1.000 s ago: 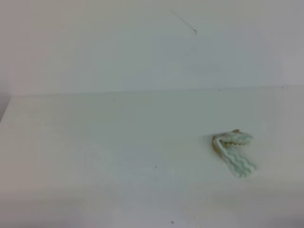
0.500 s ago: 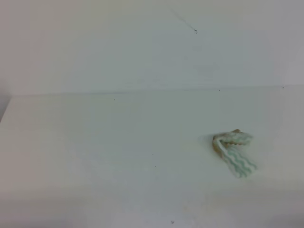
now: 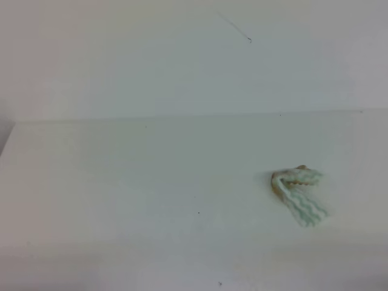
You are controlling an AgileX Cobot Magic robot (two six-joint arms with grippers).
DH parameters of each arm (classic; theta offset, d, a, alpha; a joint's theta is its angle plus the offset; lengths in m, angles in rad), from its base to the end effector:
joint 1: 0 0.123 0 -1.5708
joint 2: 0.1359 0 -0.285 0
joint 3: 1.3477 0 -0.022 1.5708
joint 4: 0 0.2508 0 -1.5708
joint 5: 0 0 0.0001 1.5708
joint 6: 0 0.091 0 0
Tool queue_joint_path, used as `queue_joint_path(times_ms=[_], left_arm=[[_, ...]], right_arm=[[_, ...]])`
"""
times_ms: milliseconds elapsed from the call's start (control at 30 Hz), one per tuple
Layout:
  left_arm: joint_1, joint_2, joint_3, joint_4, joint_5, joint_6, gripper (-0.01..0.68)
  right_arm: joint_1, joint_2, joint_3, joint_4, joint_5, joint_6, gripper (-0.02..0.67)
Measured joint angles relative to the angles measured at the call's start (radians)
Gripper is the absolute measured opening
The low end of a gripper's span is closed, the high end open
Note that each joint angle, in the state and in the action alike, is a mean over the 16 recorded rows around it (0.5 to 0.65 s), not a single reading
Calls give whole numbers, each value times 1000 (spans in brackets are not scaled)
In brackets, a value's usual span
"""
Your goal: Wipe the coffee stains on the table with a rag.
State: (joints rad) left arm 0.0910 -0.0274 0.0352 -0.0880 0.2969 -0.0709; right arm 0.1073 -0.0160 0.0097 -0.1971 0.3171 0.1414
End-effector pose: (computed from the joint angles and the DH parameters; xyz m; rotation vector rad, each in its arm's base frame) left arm 0.0538 0.0025 0.1761 -0.2010 1.7763 -0.0690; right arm 0.0536 0.0002 0.1827 -0.0933 1.7858 -0.0107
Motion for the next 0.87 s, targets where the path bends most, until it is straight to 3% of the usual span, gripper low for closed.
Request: queue_joint_path(times_ms=[867], left_arm=[[0,0,2,0,-1,0,1]], right_arm=[[0,-1,-1,0,3,0,0]])
